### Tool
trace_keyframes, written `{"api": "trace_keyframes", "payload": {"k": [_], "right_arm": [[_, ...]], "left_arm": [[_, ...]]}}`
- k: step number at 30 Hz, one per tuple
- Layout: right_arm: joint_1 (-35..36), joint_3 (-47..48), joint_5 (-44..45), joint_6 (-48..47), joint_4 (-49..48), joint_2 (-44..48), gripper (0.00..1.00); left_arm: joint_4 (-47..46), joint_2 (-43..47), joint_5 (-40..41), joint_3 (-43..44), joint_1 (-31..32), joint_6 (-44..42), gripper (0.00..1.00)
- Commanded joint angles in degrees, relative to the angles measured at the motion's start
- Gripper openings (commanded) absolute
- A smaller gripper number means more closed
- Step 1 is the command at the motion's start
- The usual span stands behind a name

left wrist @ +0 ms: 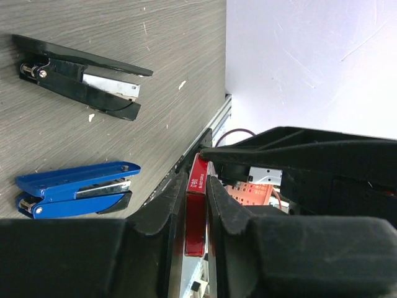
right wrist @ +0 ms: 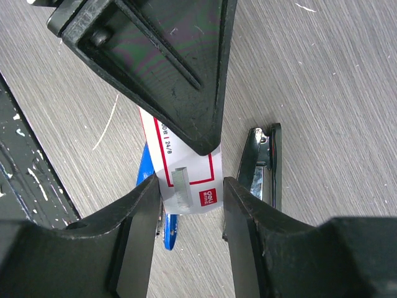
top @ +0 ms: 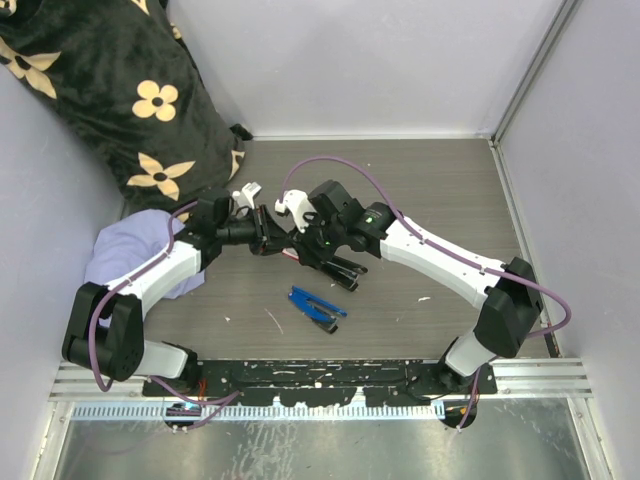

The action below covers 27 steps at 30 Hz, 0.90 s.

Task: Load the staples into the stapler
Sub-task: Pick up the staple box from the center of the board.

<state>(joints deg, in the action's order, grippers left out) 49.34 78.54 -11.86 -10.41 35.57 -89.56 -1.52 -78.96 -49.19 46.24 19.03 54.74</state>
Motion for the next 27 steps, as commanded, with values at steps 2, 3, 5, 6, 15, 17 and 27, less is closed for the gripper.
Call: {"api": "trace_keyframes", "payload": {"k": [2,3,5,6,15,17,27], "right_arm": [[0.23,2.73,0.30,-0.03,-2.43,0.97,0.58],[0.24,2.32,0.46,0.22,-2.88,1.27,0.66],[0.18,1.60,0.68,1.15,-4.16,2.46,0.75],[0.11,1.14,0.92,1.95,-4.98,3.25,0.78],[-8.40,-5.74,-2.26,17.12,-14.29,15.11,0.93],[-12.33,-9.95,-7.31,24.86,-18.84,18.15,0.90],[-16.96,-40.74,-17.06,79.03,-67.43,29.94,0.70]], "left_arm": [[-3.66,1.49,-1.46,-0.84,0.09,0.81,0.18],[-3.79,1.65,-1.33,-1.03,0.05,0.95,0.18],[-4.11,1.99,-0.92,-1.34,0.06,1.23,0.18],[-4.41,2.12,-0.69,-1.56,0.09,1.43,0.18],[-8.36,4.77,2.27,-3.86,-0.66,4.88,0.18],[-10.71,5.71,3.24,-4.91,-1.29,6.87,0.18],[-13.80,16.37,10.55,-7.08,-1.88,11.29,0.21]]}}
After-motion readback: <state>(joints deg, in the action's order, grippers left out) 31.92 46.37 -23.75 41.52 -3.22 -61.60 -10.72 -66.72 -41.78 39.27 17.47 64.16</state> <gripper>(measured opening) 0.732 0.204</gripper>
